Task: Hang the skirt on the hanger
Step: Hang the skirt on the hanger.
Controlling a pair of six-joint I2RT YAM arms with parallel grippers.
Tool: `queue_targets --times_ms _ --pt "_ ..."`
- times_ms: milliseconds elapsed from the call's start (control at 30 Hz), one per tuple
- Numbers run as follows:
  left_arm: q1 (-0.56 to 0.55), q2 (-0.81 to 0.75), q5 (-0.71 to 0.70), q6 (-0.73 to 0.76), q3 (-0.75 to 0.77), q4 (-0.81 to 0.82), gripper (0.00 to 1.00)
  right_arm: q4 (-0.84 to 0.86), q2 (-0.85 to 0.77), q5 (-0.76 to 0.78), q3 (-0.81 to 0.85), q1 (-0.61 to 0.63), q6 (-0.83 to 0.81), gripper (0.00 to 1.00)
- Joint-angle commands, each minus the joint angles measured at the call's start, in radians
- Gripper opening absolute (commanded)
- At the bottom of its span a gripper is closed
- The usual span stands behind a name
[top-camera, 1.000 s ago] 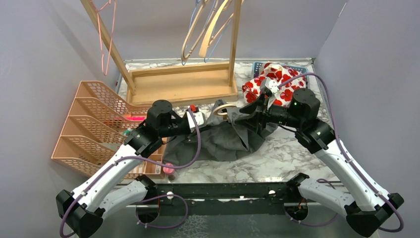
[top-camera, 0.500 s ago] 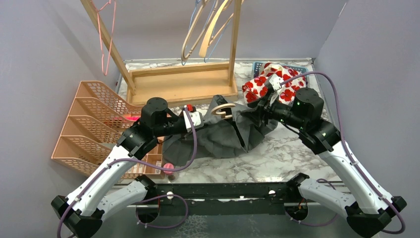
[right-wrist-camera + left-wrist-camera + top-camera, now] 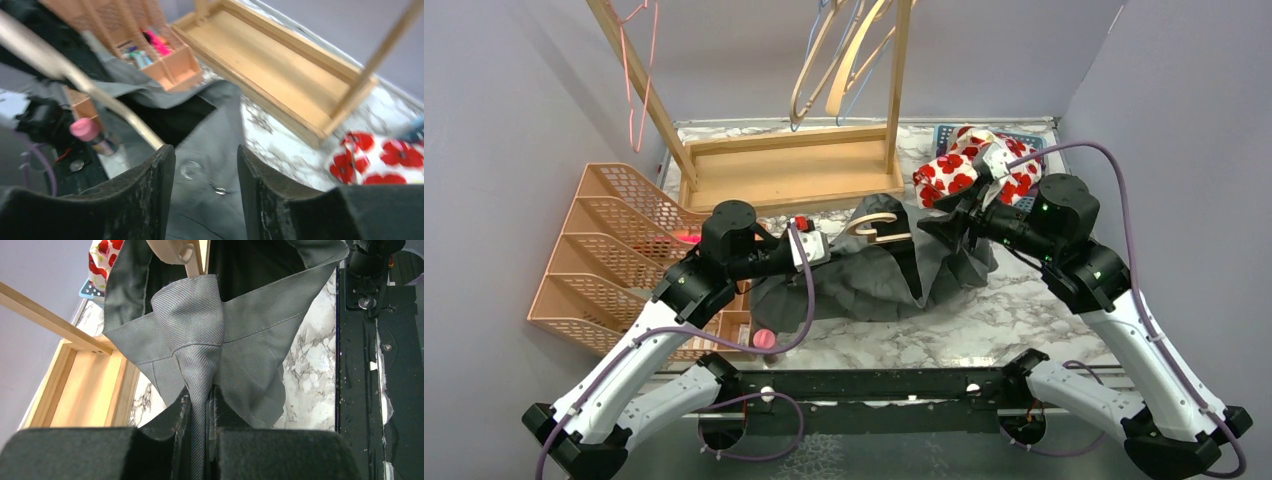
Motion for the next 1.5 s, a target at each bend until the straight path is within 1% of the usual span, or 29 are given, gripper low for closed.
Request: queue_targets --times_ms 0,167,233,300,400,600,733,767,867,933,967,1000,1033,1100,1200,1300,1367,1467 --pt "-0.001 0.003 0.051 0.015 0.052 0.073 0.00 0.075 0.005 -0.321 0.044 0.001 -0.099 0.54" --pt "-0.001 0.007 0.070 0.019 0.052 0.073 0.00 0.034 0.084 -0.597 0.030 0.001 -0.291 0.49" --pt "-0.001 0.007 0.080 0.020 0.050 0.073 0.00 0.023 0.104 -0.664 0.021 0.001 -0.364 0.46" --pt "-0.001 0.007 0.087 0.020 0.048 0.071 0.00 0.027 0.120 -0.692 0.014 0.001 -0.406 0.45" --pt "-0.001 0.012 0.097 0.027 0.044 0.065 0.00 0.013 0.159 -0.673 0.035 0.002 -0.449 0.45" --pt "-0.001 0.014 0.107 0.038 0.045 0.054 0.00 -0.156 0.262 -0.634 0.113 0.001 -0.564 0.44" --pt "-0.001 0.018 0.116 0.047 0.047 0.045 0.00 -0.168 0.293 -0.580 0.113 0.001 -0.573 0.42" --pt "-0.001 0.021 0.117 0.049 0.050 0.042 0.00 -0.175 0.302 -0.575 0.119 0.001 -0.578 0.40" --pt "-0.001 0.022 0.111 0.054 0.051 0.028 0.00 -0.176 0.313 -0.566 0.127 0.001 -0.584 0.28" --pt "-0.001 0.017 0.098 0.044 0.048 0.027 0.00 -0.167 0.308 -0.567 0.126 0.001 -0.587 0.15" --pt "-0.001 0.014 0.075 0.020 0.048 0.033 0.03 -0.156 0.296 -0.560 0.120 0.002 -0.587 0.07" --pt "-0.001 0.013 0.046 -0.010 0.048 0.035 0.09 -0.137 0.281 -0.551 0.110 0.001 -0.586 0.02" --pt "-0.001 0.010 0.016 -0.034 0.049 0.035 0.15 -0.114 0.263 -0.541 0.098 0.001 -0.584 0.01" --pt "-0.001 -0.006 -0.050 -0.077 0.040 0.035 0.20 -0.057 0.221 -0.518 0.073 0.001 -0.570 0.01" --pt "-0.001 -0.054 -0.139 -0.122 0.000 0.034 0.22 -0.021 0.175 -0.485 0.071 0.001 -0.545 0.01" --pt "-0.001 -0.113 -0.249 -0.168 -0.040 0.022 0.21 -0.058 0.162 -0.479 0.113 0.001 -0.542 0.01" --pt "-0.001 -0.147 -0.326 -0.187 -0.054 -0.007 0.18 -0.076 0.150 -0.462 0.133 0.001 -0.545 0.01" --pt "-0.001 -0.196 -0.394 -0.204 -0.070 -0.035 0.18 -0.088 0.129 -0.440 0.147 0.001 -0.548 0.01"
